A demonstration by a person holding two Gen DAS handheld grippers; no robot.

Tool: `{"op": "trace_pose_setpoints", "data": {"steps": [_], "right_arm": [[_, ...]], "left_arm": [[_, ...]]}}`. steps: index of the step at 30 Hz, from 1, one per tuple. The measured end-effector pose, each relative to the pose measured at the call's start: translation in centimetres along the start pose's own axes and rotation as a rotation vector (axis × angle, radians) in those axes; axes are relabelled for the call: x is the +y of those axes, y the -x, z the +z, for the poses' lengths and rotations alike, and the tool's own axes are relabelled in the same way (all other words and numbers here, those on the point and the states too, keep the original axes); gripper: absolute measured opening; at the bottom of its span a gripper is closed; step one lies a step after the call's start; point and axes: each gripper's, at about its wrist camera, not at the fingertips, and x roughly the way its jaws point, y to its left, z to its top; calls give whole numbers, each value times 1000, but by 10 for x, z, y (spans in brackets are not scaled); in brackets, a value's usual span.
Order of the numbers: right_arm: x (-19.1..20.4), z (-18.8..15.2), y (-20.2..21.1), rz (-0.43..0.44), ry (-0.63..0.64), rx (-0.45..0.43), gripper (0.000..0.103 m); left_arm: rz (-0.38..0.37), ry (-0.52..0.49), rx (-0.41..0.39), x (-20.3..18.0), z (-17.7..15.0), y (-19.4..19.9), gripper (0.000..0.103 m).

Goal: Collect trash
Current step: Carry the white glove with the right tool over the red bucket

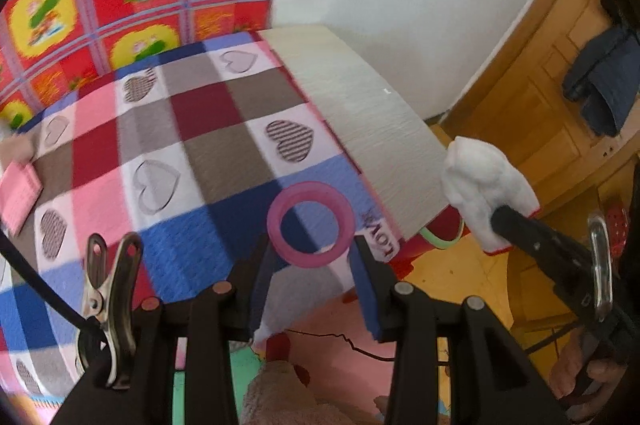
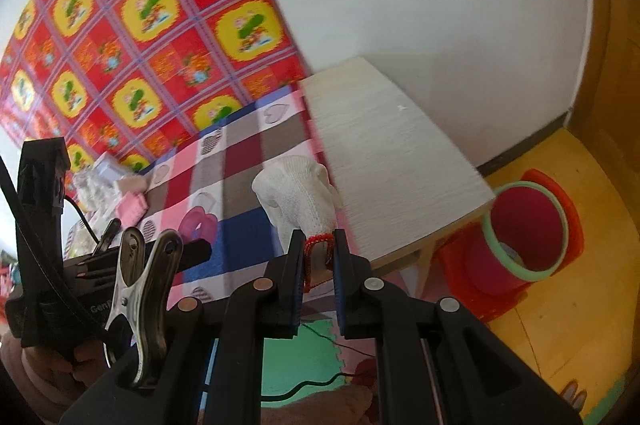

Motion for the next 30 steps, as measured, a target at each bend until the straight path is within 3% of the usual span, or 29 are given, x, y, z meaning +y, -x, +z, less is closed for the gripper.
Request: {"op": "trace_pose_setpoints", "data": {"steps": [14, 30], "right_arm": [[-39, 27, -13, -91, -119, -63, 13], [-69, 41, -18, -144, -176, -87, 13]], "left_arm": [[-78, -133, 30, -32, 54, -41, 40], [-116, -193, 56, -62, 76, -67, 40]]}}
